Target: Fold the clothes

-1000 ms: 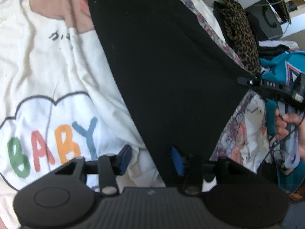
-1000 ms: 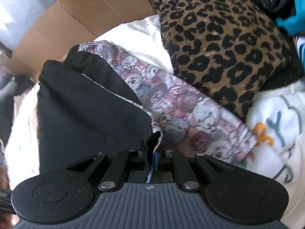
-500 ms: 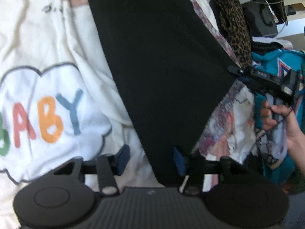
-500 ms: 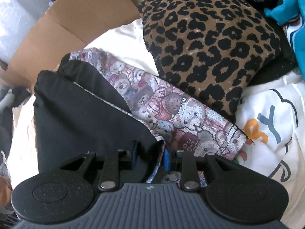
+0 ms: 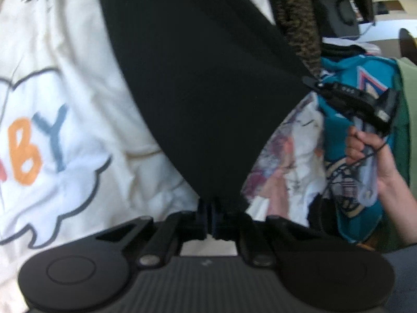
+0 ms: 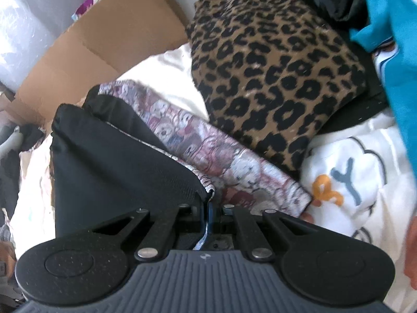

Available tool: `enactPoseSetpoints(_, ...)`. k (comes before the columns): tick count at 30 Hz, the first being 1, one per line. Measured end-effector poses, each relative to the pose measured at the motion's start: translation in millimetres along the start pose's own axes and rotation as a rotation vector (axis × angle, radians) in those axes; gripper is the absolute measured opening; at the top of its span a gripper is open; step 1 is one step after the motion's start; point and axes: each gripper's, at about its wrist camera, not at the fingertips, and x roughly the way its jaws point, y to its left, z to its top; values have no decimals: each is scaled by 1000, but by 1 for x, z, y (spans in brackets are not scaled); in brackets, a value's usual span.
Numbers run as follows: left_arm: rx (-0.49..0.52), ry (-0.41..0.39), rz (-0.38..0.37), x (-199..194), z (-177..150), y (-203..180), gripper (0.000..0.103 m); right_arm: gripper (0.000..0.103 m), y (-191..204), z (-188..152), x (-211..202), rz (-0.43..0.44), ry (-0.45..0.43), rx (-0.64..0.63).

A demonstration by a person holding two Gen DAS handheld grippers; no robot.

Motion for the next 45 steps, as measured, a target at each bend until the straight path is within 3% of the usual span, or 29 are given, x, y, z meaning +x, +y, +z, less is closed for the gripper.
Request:
enactPoseSetpoints(6,45,-8,-42,1,8,-16,3,1,-18,7,-14,-23,-38,32)
enactPoseSetpoints(18,102,16,-74,-3,16,-27,2,1,-48,0,-7,-53,-11,46)
enactPoseSetpoints(35,145,65,-13,19,23,-28,3,1,-67,-6,0,-87,0,49)
enactPoseSetpoints(37,132,94,16,22,26,-26,4,5,-70,-7,5,-97,5,63)
enactPoseSetpoints(38,126,108,30,22,28,-26,11,12,-72,-7,7,-95,8,84)
enactPoseSetpoints(40,130,117,69,13,32,-28,21,14,-73,-7,6,-97,11,114)
enactPoseSetpoints(43,155,128,106,-1,38,-31,32,34,-64,-2,-3,-120,11,94)
enactPoseSetpoints(44,153,128,122,-7,42,-30,33,47,-60,1,-7,-127,14,84)
enactPoseSetpoints(45,151,127,137,-13,46,-29,33,51,-58,2,-9,-132,19,82)
